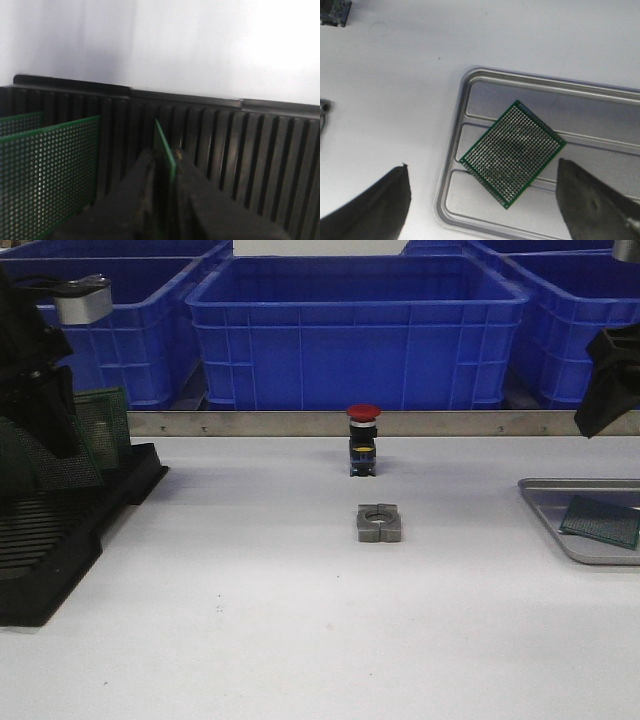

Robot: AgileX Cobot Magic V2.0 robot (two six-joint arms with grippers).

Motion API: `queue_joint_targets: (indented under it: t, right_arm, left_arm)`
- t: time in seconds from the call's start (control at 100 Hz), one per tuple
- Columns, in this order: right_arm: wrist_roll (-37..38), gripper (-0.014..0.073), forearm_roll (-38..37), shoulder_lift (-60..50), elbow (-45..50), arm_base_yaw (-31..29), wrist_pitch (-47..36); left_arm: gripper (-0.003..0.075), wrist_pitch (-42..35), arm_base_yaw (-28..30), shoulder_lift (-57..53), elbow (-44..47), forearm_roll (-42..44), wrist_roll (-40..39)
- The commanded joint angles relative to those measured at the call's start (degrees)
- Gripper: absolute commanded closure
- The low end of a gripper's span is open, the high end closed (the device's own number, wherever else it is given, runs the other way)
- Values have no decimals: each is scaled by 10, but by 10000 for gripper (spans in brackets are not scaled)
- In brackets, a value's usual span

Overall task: Place circuit board on tray
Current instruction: 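Lift the second board out of the rack with the left gripper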

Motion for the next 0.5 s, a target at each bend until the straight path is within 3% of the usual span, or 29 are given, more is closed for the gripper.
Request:
queue_joint_targets:
  t: [0.0, 0.26, 0.49]
  right_arm:
    - [-6, -17, 7, -26, -19, -5, -24]
    - [-8, -17, 7, -34, -19, -5, -25]
    - [-19, -17, 7, -78, -19, 5, -23]
  left_arm:
    - [741, 36, 0, -31, -15, -17, -7]
    - [741, 36, -4, -49, -35, -29, -7]
    - [741, 36, -22, -84, -38, -90, -7]
